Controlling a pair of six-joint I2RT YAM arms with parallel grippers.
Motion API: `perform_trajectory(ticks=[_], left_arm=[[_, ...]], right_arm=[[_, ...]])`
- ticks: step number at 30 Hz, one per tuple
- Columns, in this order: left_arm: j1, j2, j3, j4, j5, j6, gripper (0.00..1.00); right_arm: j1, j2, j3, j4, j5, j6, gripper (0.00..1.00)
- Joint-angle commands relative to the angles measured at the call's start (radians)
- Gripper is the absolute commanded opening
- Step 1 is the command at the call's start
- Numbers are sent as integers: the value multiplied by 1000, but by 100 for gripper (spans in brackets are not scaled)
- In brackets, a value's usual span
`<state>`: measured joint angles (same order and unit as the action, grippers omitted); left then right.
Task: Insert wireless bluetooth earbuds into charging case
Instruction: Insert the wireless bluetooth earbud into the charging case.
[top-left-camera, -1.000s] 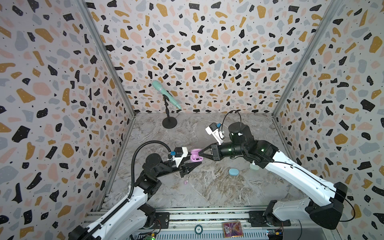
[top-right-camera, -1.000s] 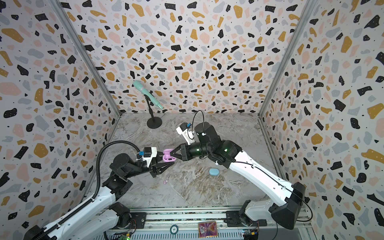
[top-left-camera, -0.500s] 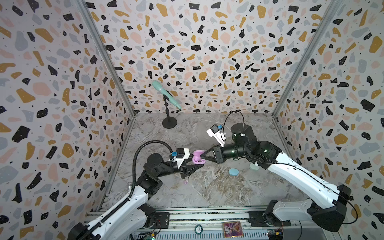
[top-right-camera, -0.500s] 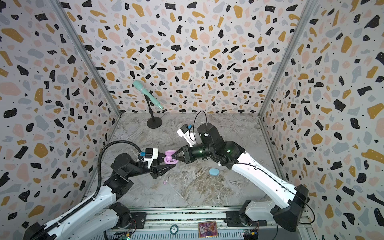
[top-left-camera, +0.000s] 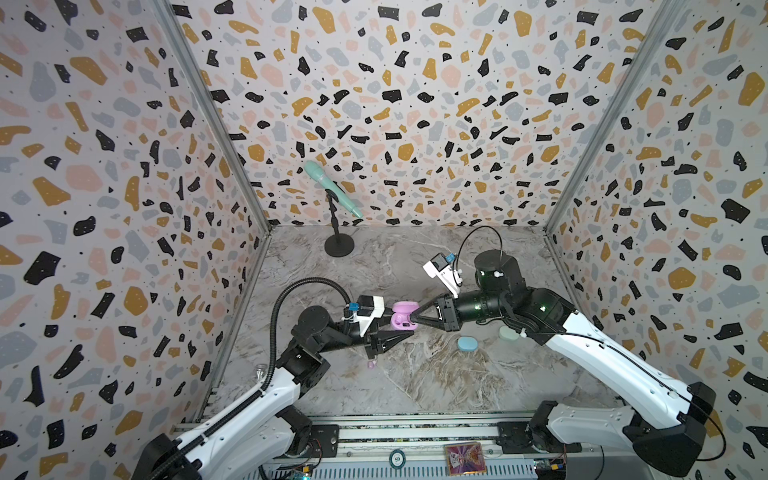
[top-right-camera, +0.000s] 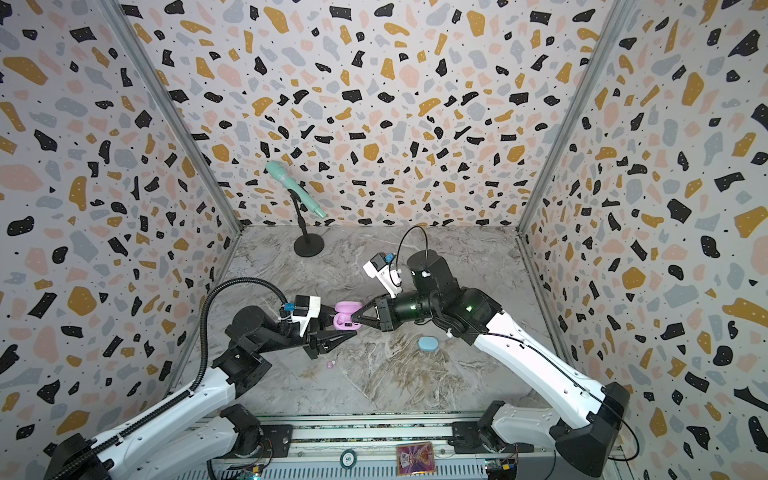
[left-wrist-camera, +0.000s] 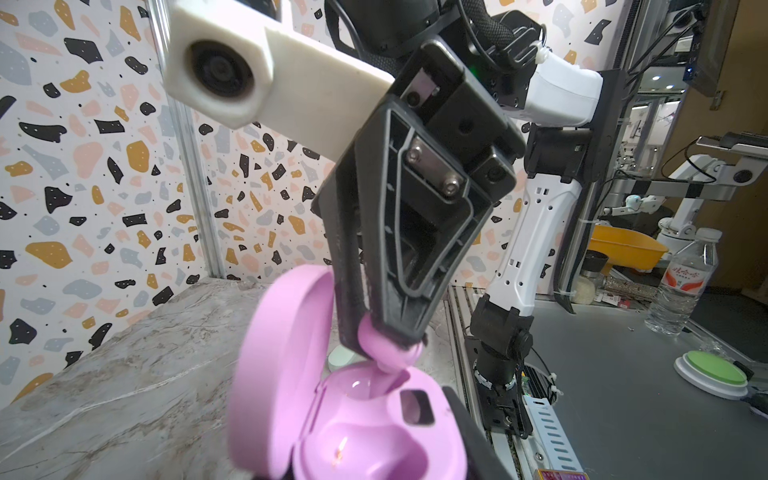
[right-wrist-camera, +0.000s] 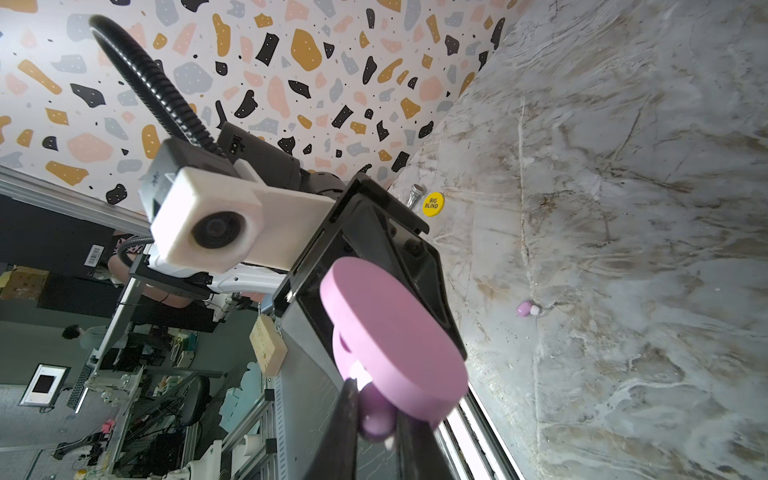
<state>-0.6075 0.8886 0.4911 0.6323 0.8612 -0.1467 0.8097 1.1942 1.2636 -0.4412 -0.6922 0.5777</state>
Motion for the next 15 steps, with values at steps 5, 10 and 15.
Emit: perform_trajectory(ticks=[5, 10, 15], left_arm=[[-26, -4, 56, 89, 66, -2, 5], [-38, 6, 63, 92, 69, 1, 5], [-43, 3, 61, 87, 69, 3, 5]], right_arm=[[-20, -20, -22, 65, -36, 1, 4], [-20, -18, -38, 87, -37, 10, 5], [-26, -17, -36, 69, -24, 5, 5]])
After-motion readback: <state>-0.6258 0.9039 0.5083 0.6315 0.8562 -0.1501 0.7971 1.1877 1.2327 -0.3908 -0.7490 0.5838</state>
